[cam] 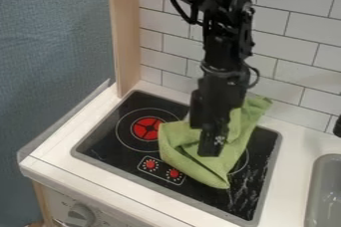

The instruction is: Fold the cloth from bottom right to top left

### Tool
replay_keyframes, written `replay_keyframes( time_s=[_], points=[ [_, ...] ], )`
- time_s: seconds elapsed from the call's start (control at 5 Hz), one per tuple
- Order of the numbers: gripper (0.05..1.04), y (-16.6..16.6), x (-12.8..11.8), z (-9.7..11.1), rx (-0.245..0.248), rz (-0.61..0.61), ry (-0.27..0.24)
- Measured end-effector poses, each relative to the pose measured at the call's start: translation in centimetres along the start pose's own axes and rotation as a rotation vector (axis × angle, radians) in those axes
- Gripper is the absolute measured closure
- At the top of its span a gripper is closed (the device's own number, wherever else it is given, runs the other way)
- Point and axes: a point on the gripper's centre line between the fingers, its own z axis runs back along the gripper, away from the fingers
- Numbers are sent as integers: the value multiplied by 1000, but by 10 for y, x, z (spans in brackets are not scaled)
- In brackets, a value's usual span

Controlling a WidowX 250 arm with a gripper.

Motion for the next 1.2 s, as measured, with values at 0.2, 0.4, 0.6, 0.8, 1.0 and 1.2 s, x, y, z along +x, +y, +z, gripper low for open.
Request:
replay_keyframes(
  time_s=[0.2,0.4,0.6,0.8,1.0,1.2],
  points=[
    [85,-22,14,-19,-46,-115,19],
    [85,-24,18,-33,-58,-156,19],
    [85,-27,15,-43,-80,-166,42],
    [144,-28,13,-44,-87,-163,55],
    [445,-27,13,-44,-82,-150,60],
    [727,-27,11,-47,-87,-150,70]
  ],
)
